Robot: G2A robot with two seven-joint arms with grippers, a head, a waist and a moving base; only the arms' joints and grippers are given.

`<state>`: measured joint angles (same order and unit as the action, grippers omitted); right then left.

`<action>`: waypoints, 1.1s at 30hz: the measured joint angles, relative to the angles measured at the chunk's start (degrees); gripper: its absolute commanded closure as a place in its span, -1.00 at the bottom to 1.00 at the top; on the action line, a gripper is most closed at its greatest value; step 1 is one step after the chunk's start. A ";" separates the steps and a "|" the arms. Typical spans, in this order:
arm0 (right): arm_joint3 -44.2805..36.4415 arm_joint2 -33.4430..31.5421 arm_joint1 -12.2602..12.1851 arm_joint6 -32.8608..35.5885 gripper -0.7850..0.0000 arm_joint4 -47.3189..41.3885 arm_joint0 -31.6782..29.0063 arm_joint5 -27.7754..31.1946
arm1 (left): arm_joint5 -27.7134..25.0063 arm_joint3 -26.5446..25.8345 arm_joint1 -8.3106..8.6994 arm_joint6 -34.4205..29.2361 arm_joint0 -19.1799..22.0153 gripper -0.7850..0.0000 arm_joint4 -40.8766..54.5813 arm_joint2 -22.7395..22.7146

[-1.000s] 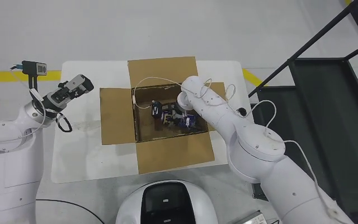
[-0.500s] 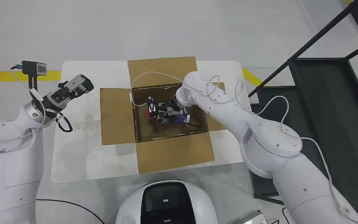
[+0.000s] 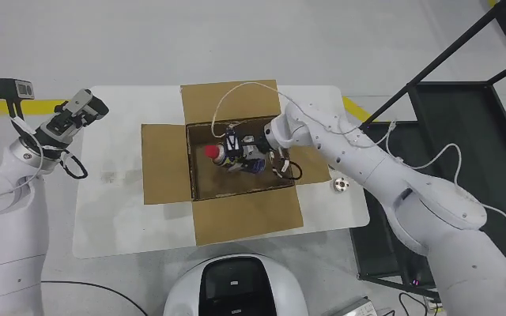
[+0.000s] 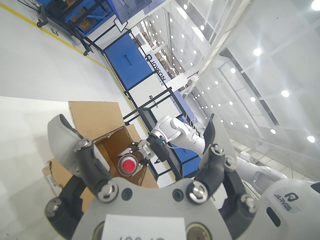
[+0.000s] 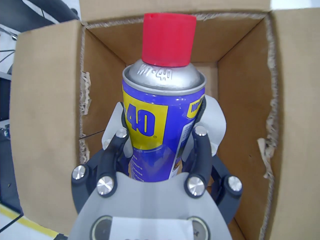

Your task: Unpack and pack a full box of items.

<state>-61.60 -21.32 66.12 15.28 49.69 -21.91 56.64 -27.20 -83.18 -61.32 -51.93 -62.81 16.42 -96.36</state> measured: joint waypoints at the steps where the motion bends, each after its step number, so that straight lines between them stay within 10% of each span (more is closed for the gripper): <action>1: -3.21 -2.73 -2.18 -2.36 1.00 1.26 -2.22 -0.88 | 0.00 0.00 0.00 0.00 0.00 -1.00 0.00 0.00; 14: -32.61 -37.79 -19.78 -29.33 1.00 20.39 -39.73 -12.54 | 0.01 -0.01 0.00 0.01 0.00 -1.00 0.01 0.00; 33: -33.58 -41.31 -20.51 -32.91 1.00 21.76 -44.18 -14.38 | 0.01 -0.01 0.00 0.01 0.00 -1.00 0.01 0.00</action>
<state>-95.18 -62.62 45.61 -17.64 71.45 -66.09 42.26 -27.20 -83.18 -61.32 -51.93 -62.81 16.42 -96.36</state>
